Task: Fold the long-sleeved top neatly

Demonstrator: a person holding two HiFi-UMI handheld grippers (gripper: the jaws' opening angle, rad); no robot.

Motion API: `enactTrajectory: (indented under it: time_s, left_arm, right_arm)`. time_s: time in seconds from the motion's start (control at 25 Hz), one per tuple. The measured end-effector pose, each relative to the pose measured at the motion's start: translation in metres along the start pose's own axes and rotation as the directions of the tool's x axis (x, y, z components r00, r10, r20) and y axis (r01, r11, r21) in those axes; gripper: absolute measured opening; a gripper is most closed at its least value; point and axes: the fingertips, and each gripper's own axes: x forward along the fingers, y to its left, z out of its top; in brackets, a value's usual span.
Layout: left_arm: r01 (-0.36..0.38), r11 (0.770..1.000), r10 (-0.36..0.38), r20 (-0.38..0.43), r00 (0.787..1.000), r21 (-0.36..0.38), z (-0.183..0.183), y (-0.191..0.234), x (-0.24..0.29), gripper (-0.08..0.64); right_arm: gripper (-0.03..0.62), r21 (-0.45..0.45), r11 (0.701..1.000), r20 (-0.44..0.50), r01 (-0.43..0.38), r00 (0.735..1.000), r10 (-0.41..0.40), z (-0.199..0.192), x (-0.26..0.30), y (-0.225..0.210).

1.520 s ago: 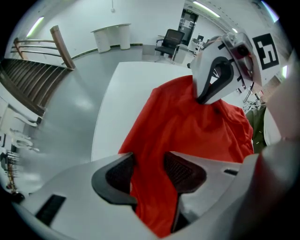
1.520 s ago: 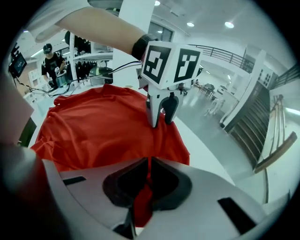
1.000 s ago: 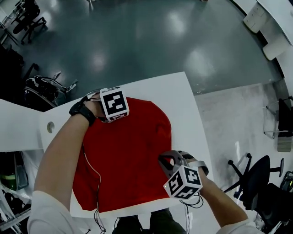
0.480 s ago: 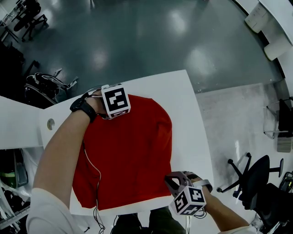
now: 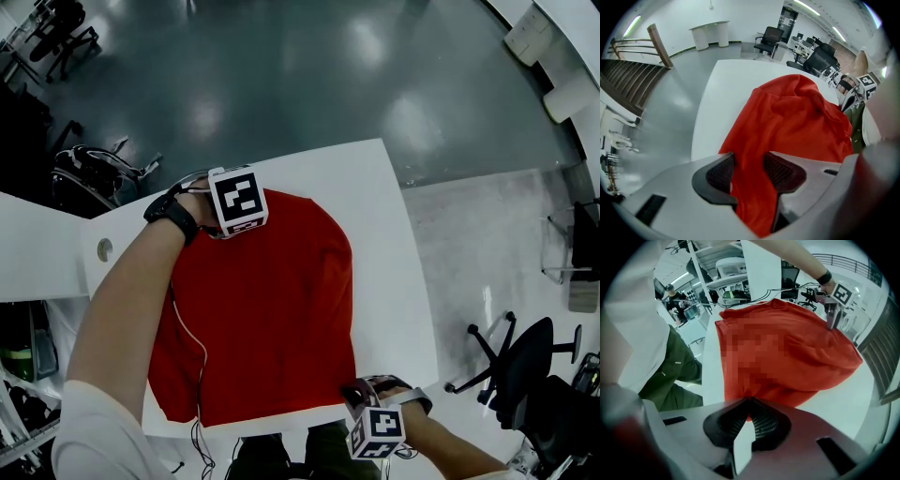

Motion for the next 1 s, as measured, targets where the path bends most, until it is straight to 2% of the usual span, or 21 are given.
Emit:
enactTrajectory:
  time_s: [0.16, 0.44, 0.68, 0.8, 1.0]
  left_arm:
    - [-0.001, 1.0, 0.001, -0.001, 1.0, -0.006, 0.001, 0.0, 0.0, 0.216]
    - [-0.016, 1.0, 0.016, 0.007, 1.0, -0.02, 0.002, -0.001, 0.001, 0.225]
    - [-0.075, 0.995, 0.081, 0.107, 0.991, -0.064, 0.007, -0.004, -0.009, 0.272]
    - [-0.074, 0.993, 0.089, 0.163, 0.983, -0.094, 0.012, -0.015, -0.022, 0.276]
    - [-0.051, 0.989, 0.089, 0.275, 0.957, -0.142, 0.005, -0.064, -0.052, 0.276]
  right_arm:
    - [0.023, -0.047, 0.998, -0.027, 0.05, 0.998, -0.051, -0.016, -0.003, 0.002]
    - [0.02, -0.019, 0.997, -0.024, 0.069, 0.997, -0.07, -0.02, -0.001, 0.002]
    - [0.02, 0.017, 0.998, -0.019, 0.063, 0.998, -0.063, -0.021, -0.002, 0.003]
    - [0.021, 0.036, 0.998, -0.02, 0.06, 0.998, -0.059, -0.022, -0.004, 0.003]
    - [0.021, 0.062, 0.996, -0.025, 0.056, 0.998, -0.054, -0.023, -0.004, 0.001]
